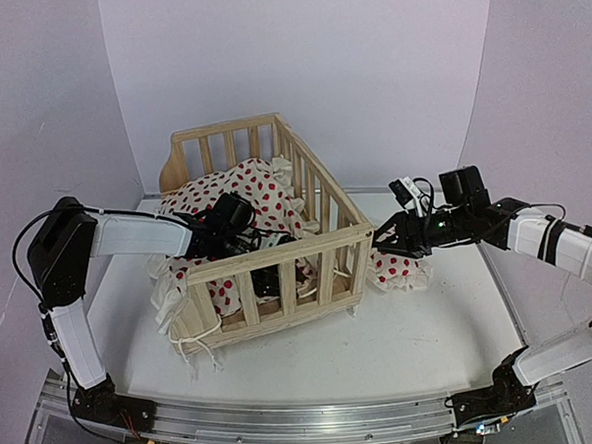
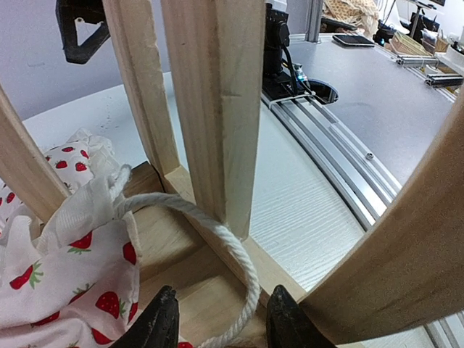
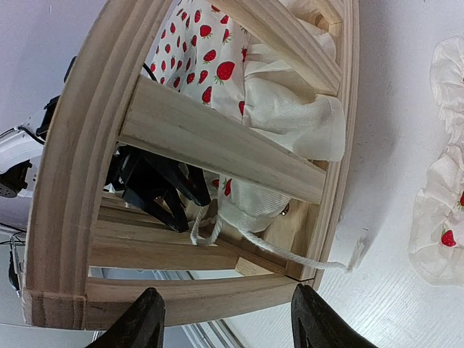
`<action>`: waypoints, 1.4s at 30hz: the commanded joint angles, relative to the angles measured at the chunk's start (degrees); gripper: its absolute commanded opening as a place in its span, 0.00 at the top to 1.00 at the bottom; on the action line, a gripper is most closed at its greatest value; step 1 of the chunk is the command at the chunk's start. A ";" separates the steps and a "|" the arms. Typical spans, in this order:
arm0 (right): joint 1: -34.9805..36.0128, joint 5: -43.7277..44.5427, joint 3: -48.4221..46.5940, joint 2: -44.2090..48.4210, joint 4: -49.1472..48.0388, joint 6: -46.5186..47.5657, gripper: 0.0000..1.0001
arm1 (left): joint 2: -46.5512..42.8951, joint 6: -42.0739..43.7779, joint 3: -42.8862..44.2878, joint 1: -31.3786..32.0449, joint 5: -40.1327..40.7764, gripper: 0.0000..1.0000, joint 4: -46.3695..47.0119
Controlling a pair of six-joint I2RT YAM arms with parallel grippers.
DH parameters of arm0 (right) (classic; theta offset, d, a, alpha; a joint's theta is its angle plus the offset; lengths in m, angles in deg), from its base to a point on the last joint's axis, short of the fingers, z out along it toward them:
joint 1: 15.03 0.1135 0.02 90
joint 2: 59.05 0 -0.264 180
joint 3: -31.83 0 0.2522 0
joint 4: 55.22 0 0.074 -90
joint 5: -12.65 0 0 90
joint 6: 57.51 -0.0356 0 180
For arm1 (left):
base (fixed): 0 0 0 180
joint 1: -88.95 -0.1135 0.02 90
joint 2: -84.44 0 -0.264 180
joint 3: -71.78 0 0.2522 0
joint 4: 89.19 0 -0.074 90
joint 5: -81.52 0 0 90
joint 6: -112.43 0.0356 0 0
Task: Set up the pet bed
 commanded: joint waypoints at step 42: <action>24.98 31.08 24.60 14.60 -34.47 2.75 0.62 | 7.31 -13.28 11.17 6.25 -1.72 1.00 19.80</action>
